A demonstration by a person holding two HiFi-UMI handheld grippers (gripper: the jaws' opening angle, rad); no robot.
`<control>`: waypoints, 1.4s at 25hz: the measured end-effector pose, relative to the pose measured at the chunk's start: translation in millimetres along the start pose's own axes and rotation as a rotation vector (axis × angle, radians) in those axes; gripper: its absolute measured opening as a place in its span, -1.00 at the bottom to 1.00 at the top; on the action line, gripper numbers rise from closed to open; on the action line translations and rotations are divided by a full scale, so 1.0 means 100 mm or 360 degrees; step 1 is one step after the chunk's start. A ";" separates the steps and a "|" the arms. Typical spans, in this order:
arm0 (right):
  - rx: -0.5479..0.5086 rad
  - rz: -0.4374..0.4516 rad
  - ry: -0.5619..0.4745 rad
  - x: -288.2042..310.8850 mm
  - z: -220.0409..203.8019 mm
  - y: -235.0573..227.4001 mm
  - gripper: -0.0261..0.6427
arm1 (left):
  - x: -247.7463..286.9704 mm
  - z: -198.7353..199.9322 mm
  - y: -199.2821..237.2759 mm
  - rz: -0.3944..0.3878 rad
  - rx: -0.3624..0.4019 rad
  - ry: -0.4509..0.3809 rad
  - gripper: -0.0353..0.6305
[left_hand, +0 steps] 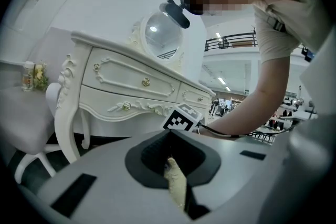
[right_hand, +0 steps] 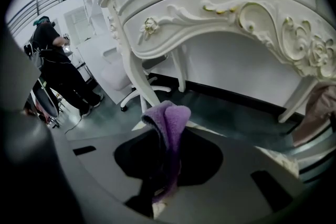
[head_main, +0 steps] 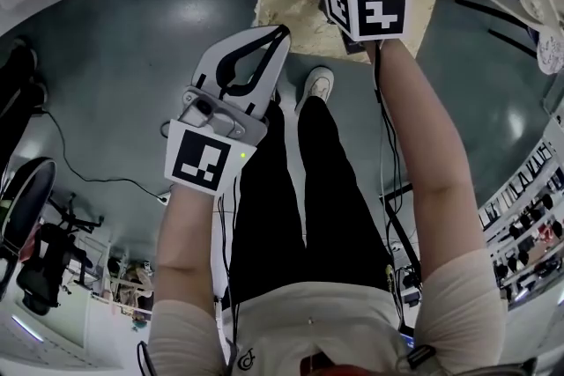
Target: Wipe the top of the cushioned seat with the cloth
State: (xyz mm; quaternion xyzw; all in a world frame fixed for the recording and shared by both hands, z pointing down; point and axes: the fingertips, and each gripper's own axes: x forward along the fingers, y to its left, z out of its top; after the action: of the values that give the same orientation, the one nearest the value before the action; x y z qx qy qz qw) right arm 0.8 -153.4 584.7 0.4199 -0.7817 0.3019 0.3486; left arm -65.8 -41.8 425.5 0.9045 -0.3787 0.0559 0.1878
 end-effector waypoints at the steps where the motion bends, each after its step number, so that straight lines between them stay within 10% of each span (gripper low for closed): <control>1: 0.0005 -0.0012 0.0004 -0.03 -0.02 -0.06 -0.67 | 0.02 0.01 -0.04 -0.0005 -0.0002 -0.0006 -0.86; 35: -0.0152 -0.0315 0.0084 -0.97 -0.78 -1.93 -0.67 | 0.97 -0.17 -1.31 -0.0220 0.0093 0.0077 -0.86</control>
State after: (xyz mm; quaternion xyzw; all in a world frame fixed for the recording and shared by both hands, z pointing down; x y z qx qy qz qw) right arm 230.3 -140.4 587.2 0.4700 -0.7404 0.2394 0.4166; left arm 96.1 -15.7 425.3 0.9320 -0.3089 0.0755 0.1737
